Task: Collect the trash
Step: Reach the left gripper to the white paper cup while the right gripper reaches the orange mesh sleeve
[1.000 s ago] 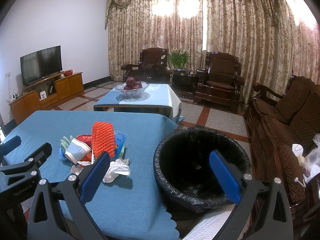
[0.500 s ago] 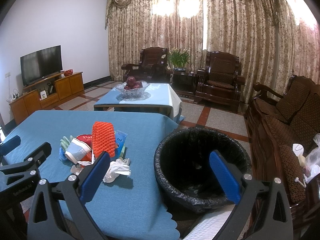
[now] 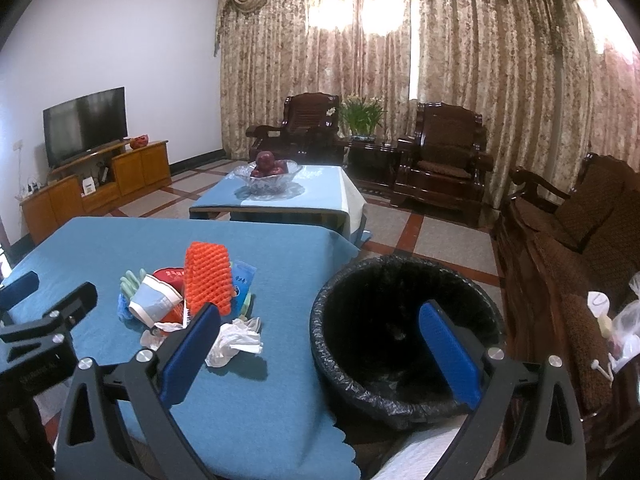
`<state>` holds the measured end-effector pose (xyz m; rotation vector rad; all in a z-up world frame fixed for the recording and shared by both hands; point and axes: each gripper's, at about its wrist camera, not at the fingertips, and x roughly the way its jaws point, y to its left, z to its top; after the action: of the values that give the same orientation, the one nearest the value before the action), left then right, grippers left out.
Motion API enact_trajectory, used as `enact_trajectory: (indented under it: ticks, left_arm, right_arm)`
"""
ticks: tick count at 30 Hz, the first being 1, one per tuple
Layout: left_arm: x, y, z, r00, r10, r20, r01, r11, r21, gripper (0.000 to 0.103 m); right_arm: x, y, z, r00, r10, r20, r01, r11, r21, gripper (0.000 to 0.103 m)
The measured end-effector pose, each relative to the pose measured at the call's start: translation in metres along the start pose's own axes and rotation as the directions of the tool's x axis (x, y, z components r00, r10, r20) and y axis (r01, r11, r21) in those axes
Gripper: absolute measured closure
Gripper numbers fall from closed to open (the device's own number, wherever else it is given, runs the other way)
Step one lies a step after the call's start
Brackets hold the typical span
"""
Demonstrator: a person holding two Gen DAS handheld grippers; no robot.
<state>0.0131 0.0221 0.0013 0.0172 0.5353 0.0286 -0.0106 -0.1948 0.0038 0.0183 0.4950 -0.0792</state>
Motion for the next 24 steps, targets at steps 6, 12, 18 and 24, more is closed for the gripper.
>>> enact_trajectory:
  ticks: [6, 12, 18, 24]
  left_arm:
    - [0.026, 0.042, 0.003, 0.994, 0.108, 0.012, -0.107, 0.992, -0.063, 0.005]
    - [0.062, 0.072, 0.006, 0.984, 0.176, -0.012, -0.176, 0.981, -0.078, 0.005]
    - [0.088, 0.087, 0.003, 0.982, 0.188, -0.031, -0.190, 0.978, -0.082, 0.005]
    - [0.108, 0.095, -0.003, 0.983, 0.170, -0.062, -0.174, 0.982, -0.072, 0.011]
  right_arm:
    - [0.033, 0.010, 0.005, 0.998, 0.069, 0.001, -0.069, 0.998, -0.013, 0.006]
    - [0.084, 0.036, 0.007, 0.986, 0.168, -0.023, -0.169, 0.985, -0.042, 0.009]
    - [0.140, 0.078, 0.003, 0.962, 0.255, -0.097, -0.262, 0.962, -0.078, 0.017]
    - [0.174, 0.108, -0.009, 0.952, 0.266, -0.149, -0.284, 0.952, -0.114, 0.018]
